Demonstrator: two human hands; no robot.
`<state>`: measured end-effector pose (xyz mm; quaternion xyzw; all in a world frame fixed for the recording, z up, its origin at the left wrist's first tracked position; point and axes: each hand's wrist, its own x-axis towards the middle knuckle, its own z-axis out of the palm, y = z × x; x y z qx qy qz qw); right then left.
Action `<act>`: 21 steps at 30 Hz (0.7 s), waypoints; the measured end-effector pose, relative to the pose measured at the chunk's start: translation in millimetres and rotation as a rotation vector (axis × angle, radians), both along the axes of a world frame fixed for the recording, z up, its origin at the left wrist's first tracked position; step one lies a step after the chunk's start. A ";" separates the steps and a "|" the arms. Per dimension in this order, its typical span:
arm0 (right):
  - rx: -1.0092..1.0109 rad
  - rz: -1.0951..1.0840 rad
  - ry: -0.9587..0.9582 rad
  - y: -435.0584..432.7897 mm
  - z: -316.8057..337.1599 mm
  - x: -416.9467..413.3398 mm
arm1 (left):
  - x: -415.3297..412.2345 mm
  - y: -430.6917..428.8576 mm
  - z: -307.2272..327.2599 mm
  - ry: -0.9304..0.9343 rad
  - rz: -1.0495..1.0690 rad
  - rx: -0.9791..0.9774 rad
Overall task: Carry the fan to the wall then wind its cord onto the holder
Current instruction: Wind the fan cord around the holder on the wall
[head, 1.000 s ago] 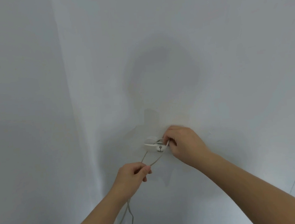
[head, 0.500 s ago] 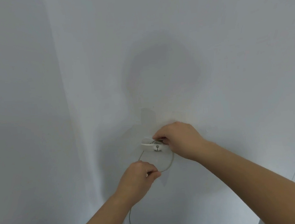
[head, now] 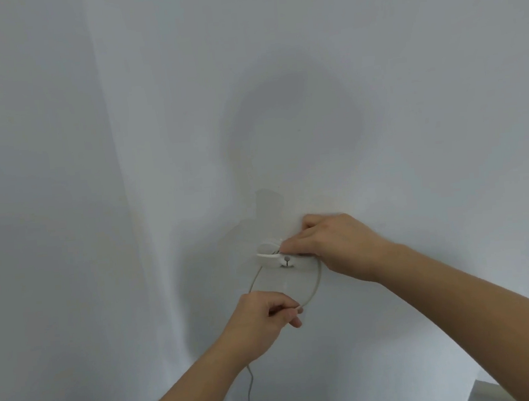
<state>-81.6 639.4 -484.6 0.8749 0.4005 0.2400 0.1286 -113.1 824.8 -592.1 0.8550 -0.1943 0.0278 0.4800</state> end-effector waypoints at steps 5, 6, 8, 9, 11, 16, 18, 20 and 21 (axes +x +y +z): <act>-0.057 0.033 -0.003 -4.2 1.9 3.0 | 2.6 0.2 0.8 -0.033 0.034 0.016; -0.065 0.048 0.003 -4.8 3.1 3.3 | 3.2 0.1 0.4 -0.046 0.048 0.029; -0.086 0.068 0.009 -5.5 6.1 3.6 | 3.6 -0.7 -0.1 -0.063 0.070 0.052; -0.100 0.073 0.011 -5.6 7.4 4.0 | 3.5 -1.4 0.1 -0.064 0.076 0.048; -0.120 0.079 0.015 -6.0 8.7 5.4 | 4.1 -3.6 0.9 -0.057 0.078 0.020; -0.127 0.080 0.008 -6.5 7.3 7.7 | 6.1 -12.1 3.5 -0.033 0.131 0.018; -0.121 0.076 0.005 -6.3 7.0 7.8 | 7.7 -12.5 3.9 -0.027 0.190 0.033; -0.126 0.072 0.006 -6.0 7.3 8.4 | 8.6 -11.8 5.2 -0.009 0.234 0.048; -0.135 0.067 0.009 -5.6 7.9 9.0 | 8.8 -11.2 5.9 -0.001 0.247 0.054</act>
